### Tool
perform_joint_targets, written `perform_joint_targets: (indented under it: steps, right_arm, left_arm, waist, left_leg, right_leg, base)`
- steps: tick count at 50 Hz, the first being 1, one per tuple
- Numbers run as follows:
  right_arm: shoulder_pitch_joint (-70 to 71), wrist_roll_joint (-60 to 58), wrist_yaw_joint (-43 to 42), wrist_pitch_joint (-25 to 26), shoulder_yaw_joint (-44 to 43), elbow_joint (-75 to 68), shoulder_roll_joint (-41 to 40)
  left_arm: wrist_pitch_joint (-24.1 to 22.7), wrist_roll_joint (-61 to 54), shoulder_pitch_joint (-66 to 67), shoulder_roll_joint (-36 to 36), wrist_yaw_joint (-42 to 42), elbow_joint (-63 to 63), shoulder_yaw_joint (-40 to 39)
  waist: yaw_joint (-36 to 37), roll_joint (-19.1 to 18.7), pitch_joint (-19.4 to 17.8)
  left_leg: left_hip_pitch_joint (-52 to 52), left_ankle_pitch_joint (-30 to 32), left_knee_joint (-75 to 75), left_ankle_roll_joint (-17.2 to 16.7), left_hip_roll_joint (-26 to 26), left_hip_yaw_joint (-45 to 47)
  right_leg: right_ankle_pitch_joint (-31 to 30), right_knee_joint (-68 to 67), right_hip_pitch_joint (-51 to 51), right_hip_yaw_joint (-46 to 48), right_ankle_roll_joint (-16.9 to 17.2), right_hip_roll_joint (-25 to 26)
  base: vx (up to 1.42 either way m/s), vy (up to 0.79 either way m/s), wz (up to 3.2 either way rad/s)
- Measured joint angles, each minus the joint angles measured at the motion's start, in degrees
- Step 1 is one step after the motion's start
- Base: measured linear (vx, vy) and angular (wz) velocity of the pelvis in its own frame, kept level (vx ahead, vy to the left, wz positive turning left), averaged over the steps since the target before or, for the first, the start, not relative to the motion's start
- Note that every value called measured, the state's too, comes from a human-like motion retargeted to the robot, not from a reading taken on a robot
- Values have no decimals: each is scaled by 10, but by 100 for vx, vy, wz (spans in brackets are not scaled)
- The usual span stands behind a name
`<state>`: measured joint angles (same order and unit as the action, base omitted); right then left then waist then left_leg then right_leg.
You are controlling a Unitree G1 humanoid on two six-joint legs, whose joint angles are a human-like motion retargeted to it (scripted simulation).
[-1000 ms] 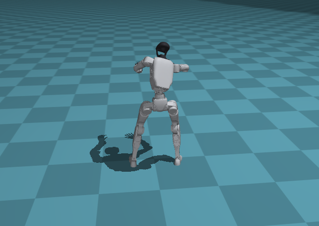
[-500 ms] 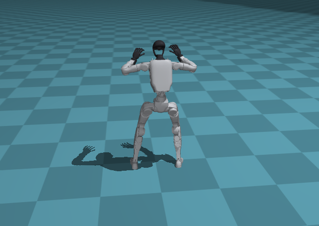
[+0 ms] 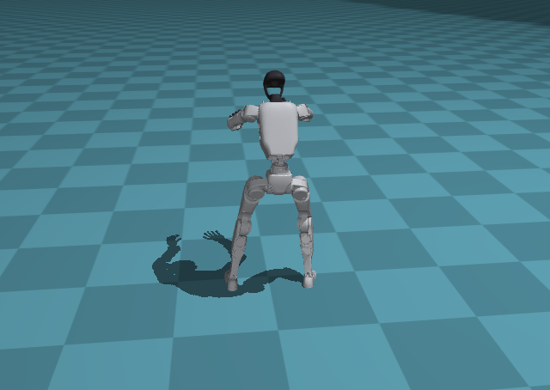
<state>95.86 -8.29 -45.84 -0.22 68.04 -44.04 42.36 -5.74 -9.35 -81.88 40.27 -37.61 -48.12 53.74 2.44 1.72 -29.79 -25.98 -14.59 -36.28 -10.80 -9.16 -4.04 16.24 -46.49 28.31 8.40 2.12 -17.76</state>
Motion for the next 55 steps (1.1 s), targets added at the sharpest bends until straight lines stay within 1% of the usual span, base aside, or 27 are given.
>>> perform_joint_targets:
  steps: [3, 6, 8, 11, 12, 13, 15, 17, 19, 21, 23, 24, 25, 27, 28, 29, 30, 31, 33, 35, 39, 42, 45, 48, 50, 52, 55]
  right_arm:
    - [-147, -28, -54, -14, -94, 118, 70]
    - [-347, -54, -85, -27, -244, 231, 127]
    - [-504, -71, -97, -36, -370, 300, 149]
    - [-813, -110, -80, -77, -633, 424, 158]
    - [-910, -117, -70, -99, -716, 463, 155]
    - [-978, -117, -65, -128, -775, 492, 151]
    - [-1098, -114, -50, -154, -890, 547, 148]
    - [-1163, -117, -47, -161, -979, 597, 163]
    - [-1176, -116, -63, -158, -1045, 639, 185]
    - [-1132, -122, -77, -147, -1080, 672, 230]
    - [-1011, -124, -85, -126, -1051, 681, 295]
    - [-914, -126, -82, -95, -998, 670, 328]
    - [-805, -129, -75, -55, -931, 654, 358]
    - [-540, -127, -65, -34, -731, 606, 372]
    - [-390, -125, -63, -27, -604, 565, 353]
    - [-252, -119, -65, -21, -485, 510, 318]
    - [-121, -111, -68, -16, -369, 449, 274]
    - [-29, -95, -70, -13, -284, 374, 221]
    - [102, -56, -66, -10, -160, 223, 122]
    - [176, -14, -29, -6, -82, 77, 39]
    - [184, 46, 57, 11, -27, -152, -112]
    - [140, 36, 87, 27, -14, -220, -168]
    - [83, -10, 97, 32, 1, -158, -116]
    - [-32, -58, 53, 28, -61, -39, -57]
    - [-117, -82, 34, 14, -116, 55, 1]
    - [-234, -88, 15, -10, -195, 153, 52]
    - [-446, -77, -7, -70, -345, 277, 90]
  left_arm:
    - [-19, 37, 157, 51, -37, 122, -69]
    - [-31, 92, 332, 97, -64, 238, -169]
    - [-38, 131, 454, 122, -78, 310, -252]
    - [-109, 157, 666, 143, -104, 428, -409]
    - [-132, 168, 727, 145, -108, 463, -459]
    - [-144, 196, 768, 146, -105, 489, -500]
    - [-155, 224, 824, 154, -113, 540, -566]
    - [-157, 242, 840, 180, -126, 584, -610]
    - [-156, 253, 813, 223, -147, 621, -631]
    - [-148, 261, 745, 272, -153, 645, -624]
    - [-134, 263, 616, 315, -149, 645, -567]
    - [-114, 253, 514, 326, -148, 629, -501]
    - [-87, 239, 398, 333, -146, 608, -420]
    - [-68, 220, 158, 314, -136, 531, -242]
    - [-59, 205, 49, 297, -136, 479, -157]
    - [-53, 187, -33, 276, -136, 422, -92]
    - [-49, 167, -102, 255, -137, 364, -38]
    - [-44, 143, -144, 228, -131, 301, -7]
    - [-37, 88, -213, 164, -113, 170, 36]
    - [-22, 30, -258, 95, -73, 40, 52]
    - [-11, -97, -265, -3, 23, -148, 49]
    - [-11, -145, -222, -45, 57, -191, 31]
    - [-7, -111, -150, -66, 48, -142, 2]
    - [-33, -48, -15, -51, 7, -20, -38]
    - [-43, 13, 77, -37, -22, 65, -70]
    - [-54, 76, 185, -16, -51, 152, -112]
    - [-89, 160, 358, 14, -88, 261, -190]
  waist:
    - [-4, 6, 0]
    - [-9, 15, 0]
    - [-10, 22, 0]
    - [-9, 14, 0]
    - [-6, 8, 0]
    - [-2, 0, 0]
    - [4, -13, 0]
    - [3, -24, 0]
    - [6, -30, 0]
    - [5, -33, 2]
    - [7, -42, 1]
    - [10, -44, 0]
    - [12, -44, 0]
    - [23, -47, 0]
    - [24, -43, 0]
    - [19, -41, 0]
    - [11, -39, 0]
    - [3, -42, 0]
    - [-5, -52, 0]
    - [-5, -65, 0]
    - [-18, -67, 0]
    - [-26, -59, 0]
    - [-21, -69, 0]
    - [-24, -60, 0]
    - [-23, -58, 0]
    - [-23, -55, 0]
    - [-23, -39, 0]
  left_leg:
    - [-7, 0, 4, 2, 7, 0]
    - [-17, -2, 7, 6, 13, -1]
    - [-23, -3, 9, 7, 16, -2]
    - [2, -14, 5, -8, 15, -6]
    - [4, -23, -9, -17, 10, -7]
    - [-16, -38, -47, -28, -1, -8]
    - [-19, -45, -60, -34, -6, -11]
    - [-12, -47, -59, -35, -4, -13]
    - [2, -43, -48, -34, -2, -13]
    - [5, -44, -51, -29, 4, -12]
    - [10, -44, -55, -30, -2, -11]
    - [25, -33, -28, -23, 2, -11]
    - [43, -17, 10, -12, 11, -11]
    - [44, -18, 4, -11, 7, -8]
    - [45, -19, 0, -10, 6, -7]
    - [45, -19, -3, -10, 5, -6]
    - [45, -19, -6, -9, 5, -5]
    - [43, -19, -9, -9, 5, -4]
    - [35, -16, -12, -9, 5, -4]
    - [21, -13, -13, -10, 4, -4]
    - [19, -7, -7, -13, 3, -4]
    - [22, 1, 6, -13, 5, -3]
    - [10, 13, 23, -11, 10, -7]
    - [18, 17, 33, -10, 12, -7]
    - [12, 20, 40, -9, 14, -7]
    - [6, 21, 44, -9, 14, -6]
    - [-6, 18, 46, -5, 17, -2]
  right_leg:
    - [2, -2, 9, -2, 1, -6]
    - [5, -5, 20, -3, 0, -12]
    - [7, -6, 27, -3, 0, -14]
    - [11, -2, -6, 3, 21, -15]
    - [14, -8, -13, 6, 27, -13]
    - [19, -33, 0, 9, 27, -9]
    - [21, -38, -4, 14, 30, -7]
    - [20, -35, -14, 17, 35, -8]
    - [18, -25, -28, 19, 37, -9]
    - [22, -32, -29, 16, 37, -16]
    - [20, -30, -37, 18, 33, -10]
    - [13, -9, -47, 17, 32, -9]
    - [6, 18, -59, 16, 31, -11]
    - [5, 15, -58, 12, 28, -7]
    - [5, 13, -59, 10, 27, -6]
    - [6, 11, -58, 8, 26, -5]
    - [7, 8, -57, 6, 25, -6]
    - [7, 5, -55, 6, 25, -6]
    - [6, 3, -47, 5, 22, -6]
    - [3, 3, -34, 6, 20, -5]
    - [-2, 9, -31, 6, 17, -3]
    - [-7, 18, -33, 8, 16, -5]
    - [-17, 32, -24, 14, 17, -8]
    - [-21, 42, -33, 16, 21, -9]
    - [-25, 48, -27, 16, 23, -9]
    - [-28, 53, -21, 15, 25, -9]
    - [-24, 46, -1, 16, 22, -14]
  base:
    - [4, 1, 8]
    - [7, 1, 13]
    - [9, 0, 14]
    - [13, 1, 7]
    - [16, 0, -7]
    - [15, -1, -8]
    - [10, 0, 1]
    - [6, 1, 10]
    - [0, 0, 0]
    - [0, 0, 0]
    - [0, 0, 0]
    - [-9, 0, -6]
    - [-11, 1, -4]
    - [-9, 1, -17]
    - [-8, 0, -20]
    - [-8, 0, -17]
    - [-8, 1, -11]
    - [-8, 1, -7]
    - [-8, 1, -2]
    - [-7, 1, -1]
    - [-1, 0, -1]
    - [0, 0, 0]
    - [-1, 1, 7]
    - [0, 0, 0]
    - [0, 0, 0]
    - [0, 0, 0]
    - [4, 1, -4]
